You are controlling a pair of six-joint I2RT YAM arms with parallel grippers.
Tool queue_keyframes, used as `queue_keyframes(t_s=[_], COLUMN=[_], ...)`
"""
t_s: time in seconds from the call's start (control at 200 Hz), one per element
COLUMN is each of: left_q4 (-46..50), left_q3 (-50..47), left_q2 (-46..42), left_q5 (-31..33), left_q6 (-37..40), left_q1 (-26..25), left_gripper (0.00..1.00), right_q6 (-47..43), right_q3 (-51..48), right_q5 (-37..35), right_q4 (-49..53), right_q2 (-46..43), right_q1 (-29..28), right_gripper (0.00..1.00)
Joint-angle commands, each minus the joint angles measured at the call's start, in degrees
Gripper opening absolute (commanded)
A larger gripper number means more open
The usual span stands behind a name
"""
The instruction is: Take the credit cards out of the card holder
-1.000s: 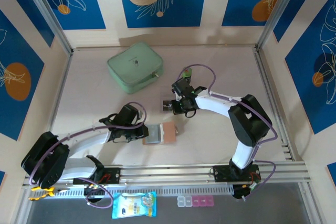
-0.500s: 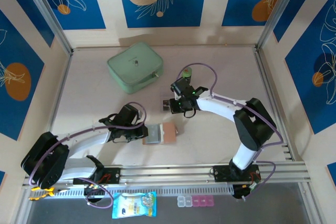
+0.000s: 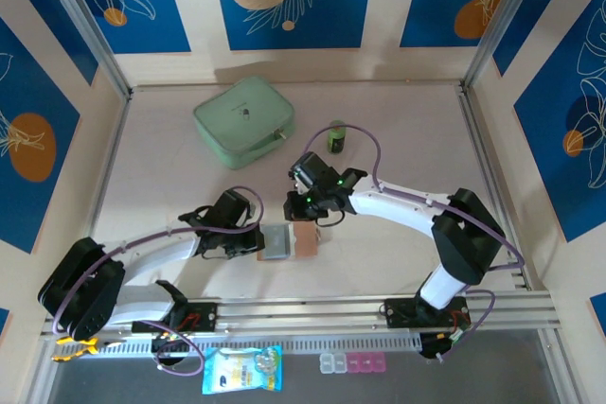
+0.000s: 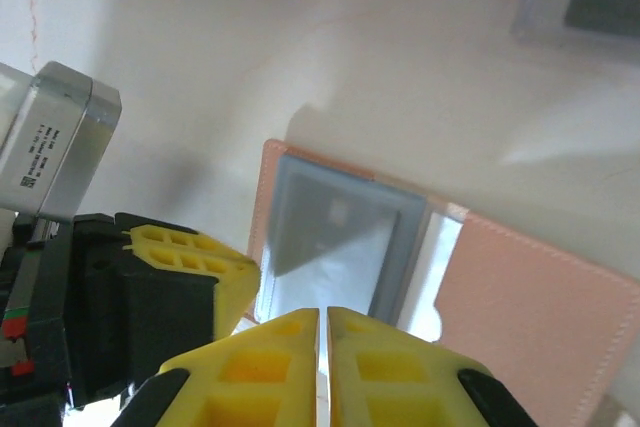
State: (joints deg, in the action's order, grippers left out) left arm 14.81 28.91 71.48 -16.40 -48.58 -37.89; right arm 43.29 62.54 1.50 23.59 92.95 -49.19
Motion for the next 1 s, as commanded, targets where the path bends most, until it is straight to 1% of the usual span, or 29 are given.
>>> queue_keyframes(t_s=[0.0,0.12,0.315,0.615,0.995], left_q4=[1.55,1.43,0.84,0.92,0.58], left_q3=[-1.29,-1.81,-2.96,-4.25,-5.31], left_q2=[0.64,0.89,0.42,-0.62,-1.3], left_q5=[0.67,0.91,1.37,1.82,1.96], left_q6=[1.57,1.73,1.21,0.68,0.24], left_q1=[0.36,0.38,0.4,0.43,0.43], left_gripper=[0.07,0.07,0.07,0.07,0.07], right_q6=[5.03,6.01,7.18,7.12,7.28], right_q3=[-0.53,-0.93,-0.43,2.8,3.54], right_q5=[4.86,5.77,7.32,6.5,5.1], right_q4=[-0.51,-2.43,-4.17,-1.49,0.01], right_q2=[2.08,3.59,6.53,11.0,12.95], right_q1=[-1.05,-2.62,-4.17,-5.65,-6.09], right_gripper=[0.14,0.27,0.37,0.36,0.34])
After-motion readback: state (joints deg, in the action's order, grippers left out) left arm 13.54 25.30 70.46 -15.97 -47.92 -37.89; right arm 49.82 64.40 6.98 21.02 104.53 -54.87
